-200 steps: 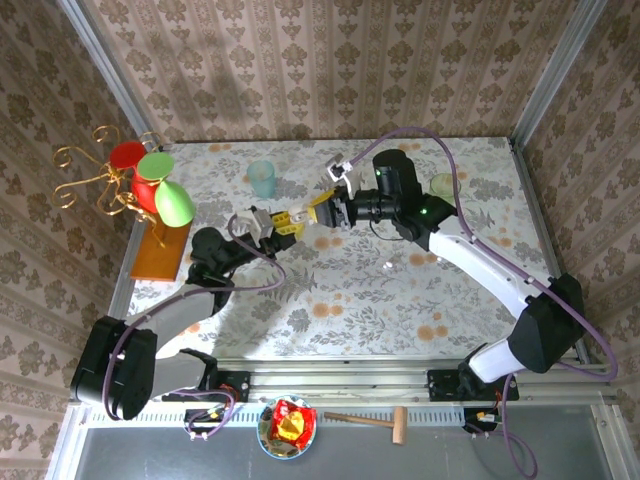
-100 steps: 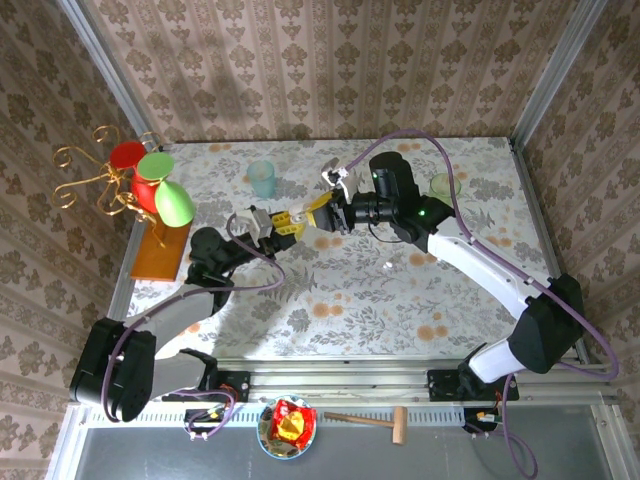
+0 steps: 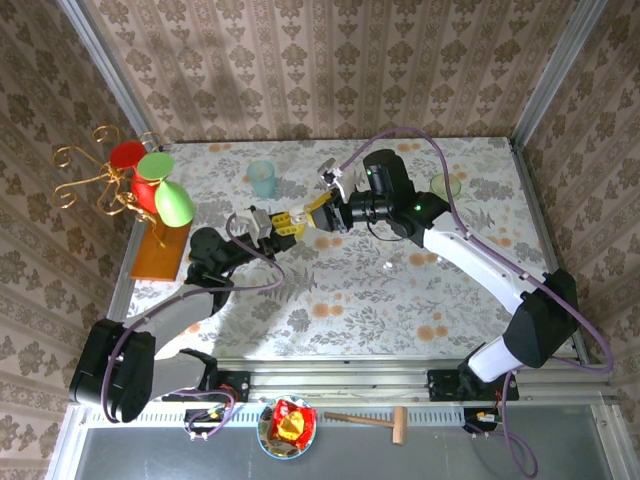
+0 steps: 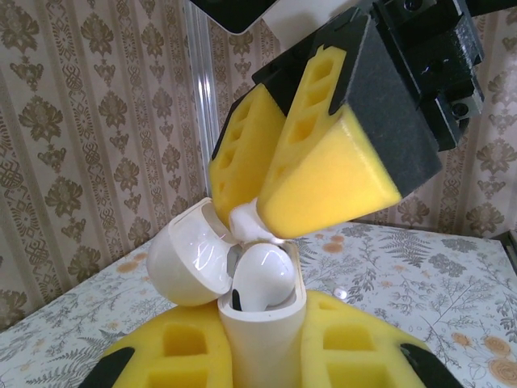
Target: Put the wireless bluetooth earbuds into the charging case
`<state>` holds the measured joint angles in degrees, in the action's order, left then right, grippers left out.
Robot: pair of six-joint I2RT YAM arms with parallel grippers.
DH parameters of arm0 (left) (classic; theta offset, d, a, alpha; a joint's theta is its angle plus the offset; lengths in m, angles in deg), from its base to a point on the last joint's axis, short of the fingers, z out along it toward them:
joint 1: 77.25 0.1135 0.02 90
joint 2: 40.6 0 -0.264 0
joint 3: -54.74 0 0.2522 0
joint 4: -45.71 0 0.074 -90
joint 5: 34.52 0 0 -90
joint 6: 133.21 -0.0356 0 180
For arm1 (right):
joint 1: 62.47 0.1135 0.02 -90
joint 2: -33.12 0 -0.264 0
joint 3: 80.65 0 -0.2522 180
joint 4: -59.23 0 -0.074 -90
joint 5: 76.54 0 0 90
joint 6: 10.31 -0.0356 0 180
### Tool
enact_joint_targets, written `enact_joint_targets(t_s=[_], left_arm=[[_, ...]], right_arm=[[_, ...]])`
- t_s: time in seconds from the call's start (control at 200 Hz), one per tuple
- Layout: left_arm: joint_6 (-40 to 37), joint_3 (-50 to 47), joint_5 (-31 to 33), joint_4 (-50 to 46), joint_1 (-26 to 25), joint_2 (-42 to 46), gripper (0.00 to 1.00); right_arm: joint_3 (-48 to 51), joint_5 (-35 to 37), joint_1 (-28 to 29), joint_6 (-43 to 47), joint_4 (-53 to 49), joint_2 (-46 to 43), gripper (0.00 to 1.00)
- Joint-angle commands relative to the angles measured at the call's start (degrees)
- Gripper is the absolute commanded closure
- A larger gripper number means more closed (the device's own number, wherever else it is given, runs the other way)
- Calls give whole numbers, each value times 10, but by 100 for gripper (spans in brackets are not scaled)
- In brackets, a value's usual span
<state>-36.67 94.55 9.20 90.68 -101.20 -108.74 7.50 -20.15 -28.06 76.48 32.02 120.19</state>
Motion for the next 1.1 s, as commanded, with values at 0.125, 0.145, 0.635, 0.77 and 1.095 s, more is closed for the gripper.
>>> enact_joint_targets(t_s=[0.125, 0.145, 0.635, 0.77, 1.095], left_arm=[[11, 12, -14, 41, 0, 13, 99], [11, 12, -13, 40, 0, 13, 99], [2, 16, -8, 38, 3, 4, 99], [5, 18, -11, 39, 3, 3, 99], [8, 22, -16, 40, 3, 3, 99]], right_arm=[[-16, 21, -10, -31, -18, -6, 57], [-18, 21, -11, -35, -18, -9, 56], [-36, 122, -1, -67, -53, -25, 43], [-46, 125, 2, -66, -70, -13, 50], [-53, 92, 7, -40, -92, 5, 48]])
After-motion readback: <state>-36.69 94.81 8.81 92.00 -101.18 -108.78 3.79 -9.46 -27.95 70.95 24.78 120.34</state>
